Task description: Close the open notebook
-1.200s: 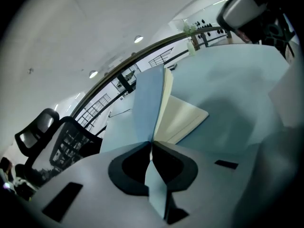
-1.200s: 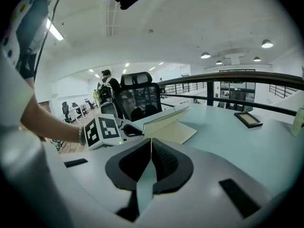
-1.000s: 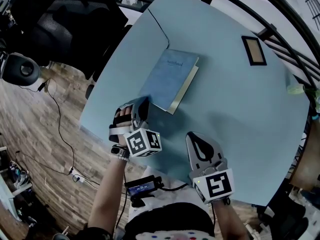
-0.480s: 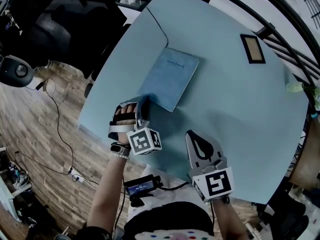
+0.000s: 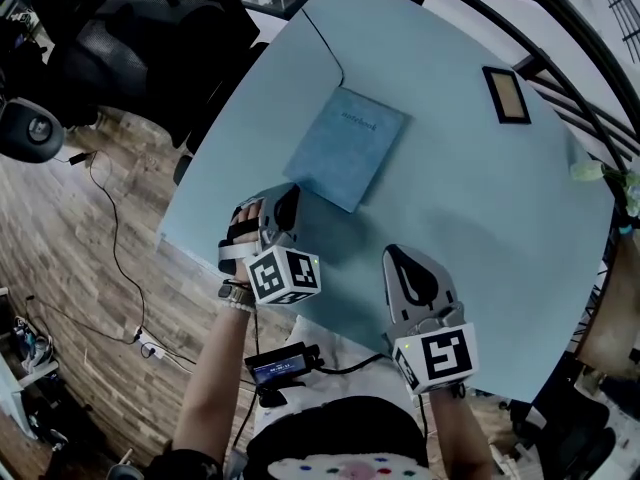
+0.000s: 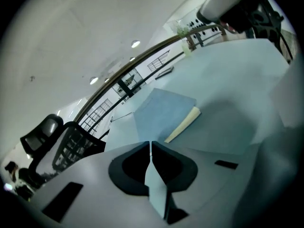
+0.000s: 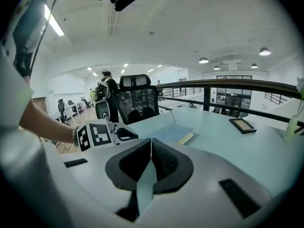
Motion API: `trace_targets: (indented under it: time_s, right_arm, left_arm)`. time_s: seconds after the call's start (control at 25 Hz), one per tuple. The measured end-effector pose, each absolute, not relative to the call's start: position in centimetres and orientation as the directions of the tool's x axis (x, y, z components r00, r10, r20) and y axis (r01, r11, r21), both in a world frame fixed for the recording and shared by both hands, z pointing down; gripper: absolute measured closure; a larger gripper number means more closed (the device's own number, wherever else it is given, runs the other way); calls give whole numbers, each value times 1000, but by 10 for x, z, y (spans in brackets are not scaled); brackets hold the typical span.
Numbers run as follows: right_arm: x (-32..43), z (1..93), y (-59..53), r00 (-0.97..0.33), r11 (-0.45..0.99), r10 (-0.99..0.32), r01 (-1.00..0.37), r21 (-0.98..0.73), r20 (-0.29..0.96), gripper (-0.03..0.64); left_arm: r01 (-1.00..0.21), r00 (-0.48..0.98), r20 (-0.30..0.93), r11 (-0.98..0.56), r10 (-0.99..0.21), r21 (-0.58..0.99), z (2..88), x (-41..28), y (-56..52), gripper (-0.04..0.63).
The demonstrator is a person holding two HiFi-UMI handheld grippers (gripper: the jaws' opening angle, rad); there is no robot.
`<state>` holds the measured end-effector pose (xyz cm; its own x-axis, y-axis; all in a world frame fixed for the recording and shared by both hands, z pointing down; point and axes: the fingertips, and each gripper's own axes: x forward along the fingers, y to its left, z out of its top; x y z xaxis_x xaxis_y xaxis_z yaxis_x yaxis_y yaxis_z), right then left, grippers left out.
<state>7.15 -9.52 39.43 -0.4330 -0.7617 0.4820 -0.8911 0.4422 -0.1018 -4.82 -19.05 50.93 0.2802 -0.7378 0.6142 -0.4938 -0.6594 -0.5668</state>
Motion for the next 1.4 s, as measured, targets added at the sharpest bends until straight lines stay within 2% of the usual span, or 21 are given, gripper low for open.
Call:
trace_targets:
  time_s: [0.2,0.44,0.84,1.4]
  right_arm:
    - [56,368,-90,-446,499,-774,-867,-1,449,582]
    - [38,340,-86,-466,506,-794,-863,-2,391,582]
    - [24,303,-74,-473,519,-823,-851,78,316,583]
    - [16,281,-62,-488,532,-830,-838,119,270,583]
  left_arm:
    - [-712,339,547,-589,-766,-383,463,-68,-181,578]
    - [-787,378,471,-545,-797,-289,408,-86,-163,579]
    - [-817,458,348,-541,-818,-197,331,-98,-116,579]
    - [-811,505,284,-561,-815,-167,294,-103,-73,580]
